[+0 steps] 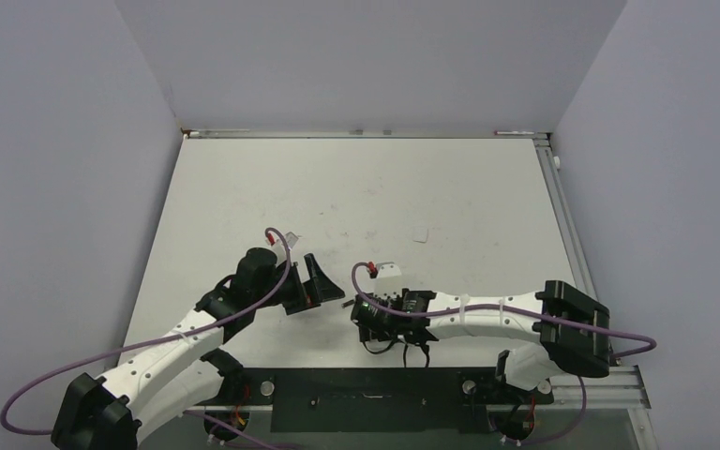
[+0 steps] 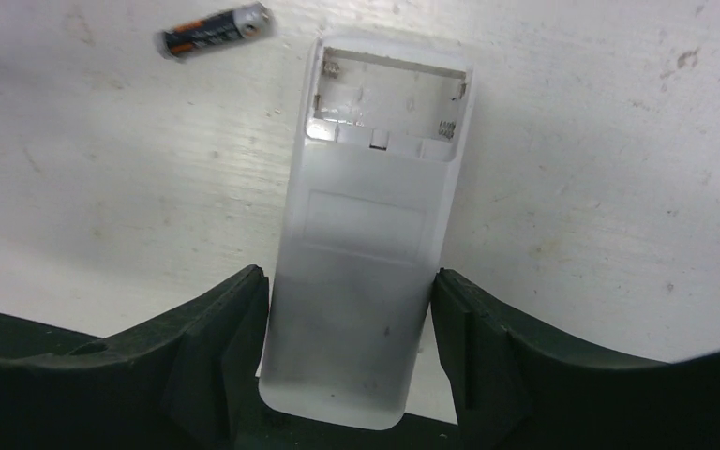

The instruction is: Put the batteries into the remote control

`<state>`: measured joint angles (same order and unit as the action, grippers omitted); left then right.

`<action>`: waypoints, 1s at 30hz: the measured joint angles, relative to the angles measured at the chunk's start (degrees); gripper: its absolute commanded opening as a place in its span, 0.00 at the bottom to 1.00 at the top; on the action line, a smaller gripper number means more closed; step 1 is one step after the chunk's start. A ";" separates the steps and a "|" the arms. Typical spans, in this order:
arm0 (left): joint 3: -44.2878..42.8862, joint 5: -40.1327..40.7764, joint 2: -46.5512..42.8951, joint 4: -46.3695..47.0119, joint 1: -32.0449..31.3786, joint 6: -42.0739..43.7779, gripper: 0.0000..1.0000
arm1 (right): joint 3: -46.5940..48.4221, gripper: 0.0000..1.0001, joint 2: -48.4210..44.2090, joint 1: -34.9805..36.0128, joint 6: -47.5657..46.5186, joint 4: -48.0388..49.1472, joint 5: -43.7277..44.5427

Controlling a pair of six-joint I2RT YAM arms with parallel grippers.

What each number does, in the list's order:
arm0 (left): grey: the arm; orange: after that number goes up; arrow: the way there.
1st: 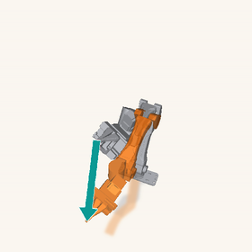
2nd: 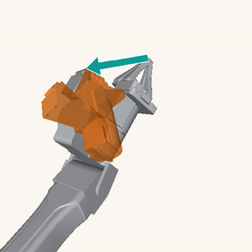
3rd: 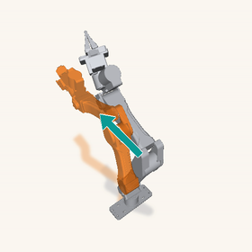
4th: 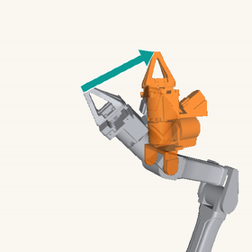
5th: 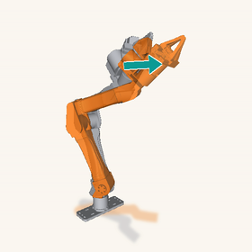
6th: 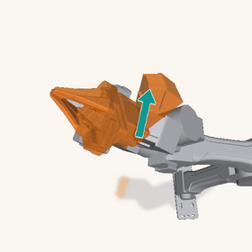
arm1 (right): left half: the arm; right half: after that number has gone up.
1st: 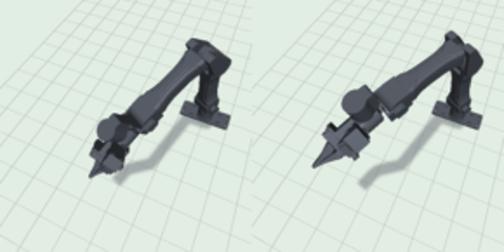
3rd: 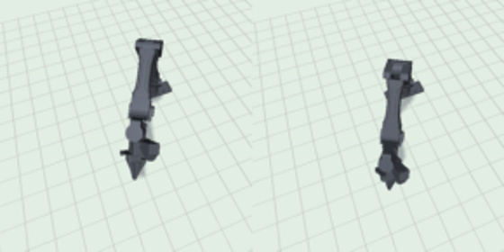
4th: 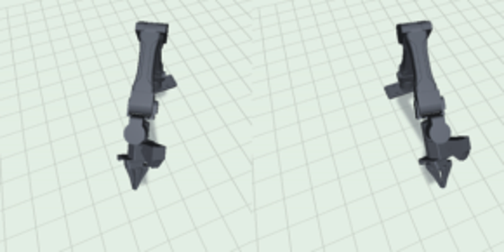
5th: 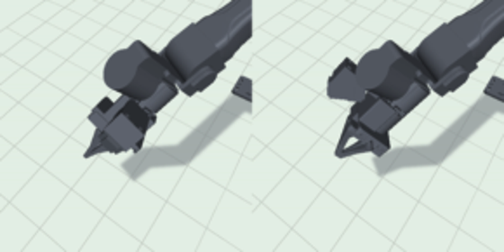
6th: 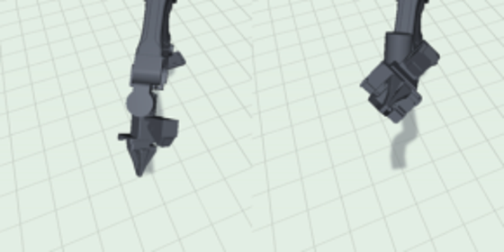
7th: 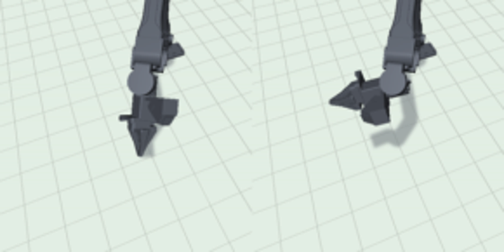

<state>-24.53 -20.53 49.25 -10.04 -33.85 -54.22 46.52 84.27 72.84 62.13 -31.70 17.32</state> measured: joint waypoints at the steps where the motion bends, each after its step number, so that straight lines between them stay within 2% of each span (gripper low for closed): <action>1: 0.00 -0.20 0.13 0.00 0.07 0.09 0.96 | 1.20 0.66 0.00 -0.04 -0.17 -0.83 0.28; 5: 0.00 -0.66 0.35 0.02 0.39 0.57 0.96 | 6.08 0.67 -0.42 -1.40 -1.92 -3.56 1.49; 11: 0.00 -1.07 0.55 0.11 0.70 0.94 0.96 | 6.93 0.66 -3.54 -5.33 -4.61 -5.77 1.99; 19: 0.00 -1.29 1.33 0.61 0.96 0.98 0.96 | 6.88 0.56 -3.89 -11.32 -9.03 -6.60 1.90; 26: 0.00 -2.10 2.36 1.33 0.96 1.01 0.96 | 7.04 0.53 -1.92 -19.12 -14.91 -4.96 -0.09; 30: 0.00 -2.45 2.80 1.68 0.98 1.01 0.96 | 8.22 0.53 2.43 -20.79 -15.85 -2.58 -1.03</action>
<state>-24.53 -22.98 52.05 -8.36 -32.86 -53.21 54.74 86.70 52.05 46.28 -34.28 16.29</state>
